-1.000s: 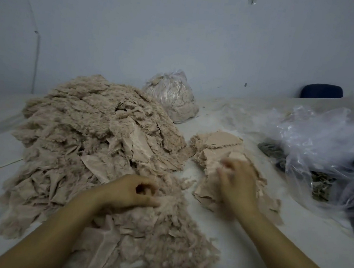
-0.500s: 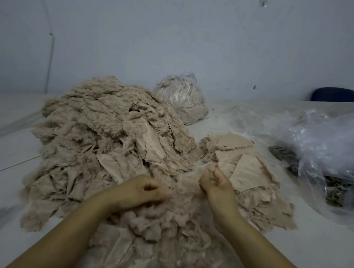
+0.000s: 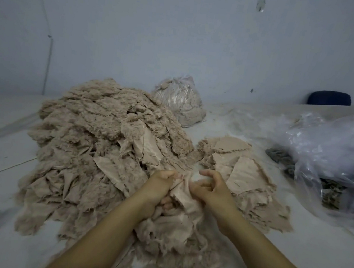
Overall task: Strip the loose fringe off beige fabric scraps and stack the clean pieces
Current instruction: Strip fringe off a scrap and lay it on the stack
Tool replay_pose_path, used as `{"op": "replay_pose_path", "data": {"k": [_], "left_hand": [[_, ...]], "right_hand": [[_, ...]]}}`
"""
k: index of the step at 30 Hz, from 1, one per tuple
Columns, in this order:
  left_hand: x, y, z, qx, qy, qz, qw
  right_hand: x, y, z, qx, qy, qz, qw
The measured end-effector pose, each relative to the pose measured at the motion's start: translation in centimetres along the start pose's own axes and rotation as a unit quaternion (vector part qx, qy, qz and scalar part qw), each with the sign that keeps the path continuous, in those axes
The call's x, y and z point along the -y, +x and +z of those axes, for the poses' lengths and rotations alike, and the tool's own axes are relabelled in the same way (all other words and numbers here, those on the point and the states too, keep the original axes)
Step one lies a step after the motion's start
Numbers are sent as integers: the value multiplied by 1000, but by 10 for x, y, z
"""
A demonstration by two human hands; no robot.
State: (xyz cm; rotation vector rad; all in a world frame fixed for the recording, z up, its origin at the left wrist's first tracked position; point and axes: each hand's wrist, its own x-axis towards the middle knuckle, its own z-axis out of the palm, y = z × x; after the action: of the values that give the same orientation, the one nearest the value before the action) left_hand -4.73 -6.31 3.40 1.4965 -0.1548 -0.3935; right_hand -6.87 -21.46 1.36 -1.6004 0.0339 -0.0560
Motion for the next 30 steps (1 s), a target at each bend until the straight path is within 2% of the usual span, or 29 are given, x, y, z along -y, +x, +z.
{"op": "replay_pose_path", "data": {"k": [4, 7, 10, 13, 15, 18, 19, 20, 21, 23, 25, 27, 30], "left_hand": [[-1, -1, -3, 58, 31, -26, 998], [0, 1, -5, 44, 29, -32, 998], [-2, 1, -11, 63, 35, -35, 997], [1, 1, -13, 72, 104, 19, 992], [4, 6, -13, -5, 111, 54, 992], [3, 15, -24, -180, 74, 77, 978], [2, 16, -29, -208, 70, 86, 972], [1, 15, -32, -205, 84, 93, 971], [0, 12, -29, -172, 102, 91, 976], [3, 8, -16, -55, 123, 53, 989], [10, 7, -4, 24, 148, 9, 989], [16, 9, -5, 35, 143, 4, 989], [15, 8, -12, 39, 133, 30, 990]], "right_hand": [[12, 0, -6, 122, 44, 26, 991], [10, 1, -5, 129, 49, 40, 990], [7, 4, -4, 96, 39, 25, 994], [6, 4, -4, 90, 18, 6, 996], [7, 3, -2, 78, -18, -8, 997], [8, 5, -5, 4, -38, -22, 999], [8, 6, -7, -12, -25, -21, 999], [8, 7, -9, -18, -4, -15, 1000], [8, 8, -9, -16, 22, -11, 1000], [8, 9, -6, -14, 63, -17, 998], [7, 12, -2, -57, 61, -48, 995], [4, 17, -5, -127, 48, -75, 988], [-2, 22, -18, -174, 31, -81, 981]]}}
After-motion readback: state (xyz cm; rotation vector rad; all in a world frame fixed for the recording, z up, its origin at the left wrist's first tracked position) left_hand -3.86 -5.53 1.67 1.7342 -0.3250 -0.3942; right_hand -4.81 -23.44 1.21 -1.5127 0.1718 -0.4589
